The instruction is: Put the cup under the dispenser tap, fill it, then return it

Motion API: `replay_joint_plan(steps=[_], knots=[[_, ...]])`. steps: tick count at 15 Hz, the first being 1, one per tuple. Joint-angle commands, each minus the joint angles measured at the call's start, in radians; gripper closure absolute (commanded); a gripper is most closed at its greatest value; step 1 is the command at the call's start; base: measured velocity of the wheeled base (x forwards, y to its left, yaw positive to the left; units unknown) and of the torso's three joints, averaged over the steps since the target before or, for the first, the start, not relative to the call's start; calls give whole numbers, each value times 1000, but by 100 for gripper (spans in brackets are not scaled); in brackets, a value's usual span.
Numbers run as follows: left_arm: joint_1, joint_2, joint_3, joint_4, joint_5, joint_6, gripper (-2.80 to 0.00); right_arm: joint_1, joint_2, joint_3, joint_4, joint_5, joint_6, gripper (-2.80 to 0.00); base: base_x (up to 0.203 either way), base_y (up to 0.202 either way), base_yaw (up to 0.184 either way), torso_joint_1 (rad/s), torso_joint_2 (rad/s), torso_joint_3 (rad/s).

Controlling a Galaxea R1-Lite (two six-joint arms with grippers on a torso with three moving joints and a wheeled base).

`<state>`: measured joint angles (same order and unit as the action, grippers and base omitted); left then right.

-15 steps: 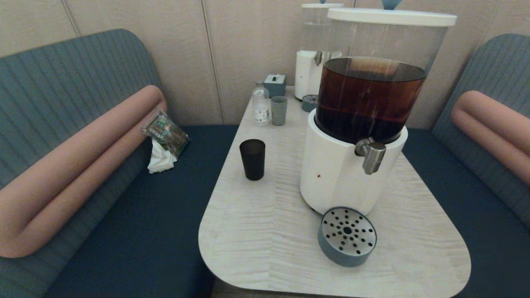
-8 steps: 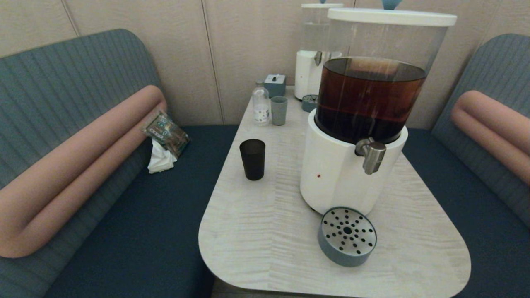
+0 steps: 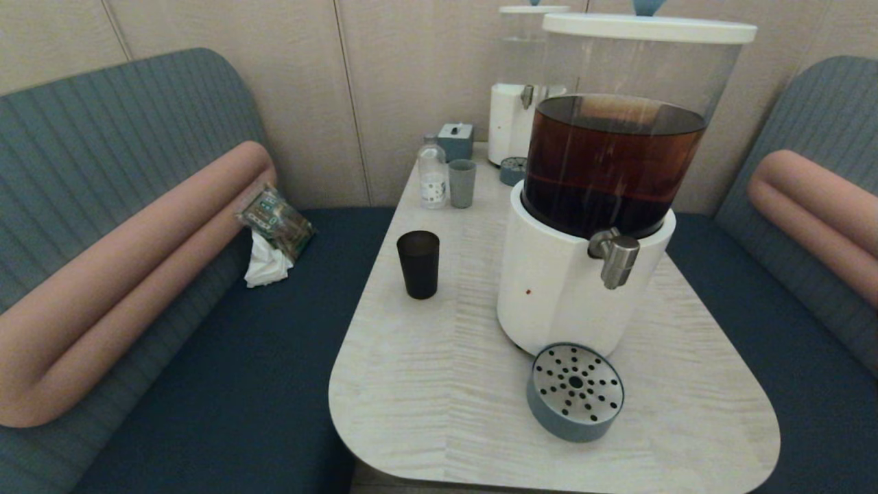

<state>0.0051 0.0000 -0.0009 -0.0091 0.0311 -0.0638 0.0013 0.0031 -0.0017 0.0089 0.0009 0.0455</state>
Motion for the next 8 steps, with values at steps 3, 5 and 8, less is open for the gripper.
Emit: replay_joint_plan(steps=[3, 5, 8], knots=[[0, 2, 2, 0, 1, -2, 0, 0, 0, 0, 0, 1, 0, 0, 0, 0, 0, 0, 0, 0], [1, 2, 2, 0, 1, -2, 0, 0, 0, 0, 0, 1, 0, 0, 0, 0, 0, 0, 0, 0], [-1, 2, 2, 0, 0, -2, 0, 0, 0, 0, 0, 1, 0, 0, 0, 0, 0, 0, 0, 0]])
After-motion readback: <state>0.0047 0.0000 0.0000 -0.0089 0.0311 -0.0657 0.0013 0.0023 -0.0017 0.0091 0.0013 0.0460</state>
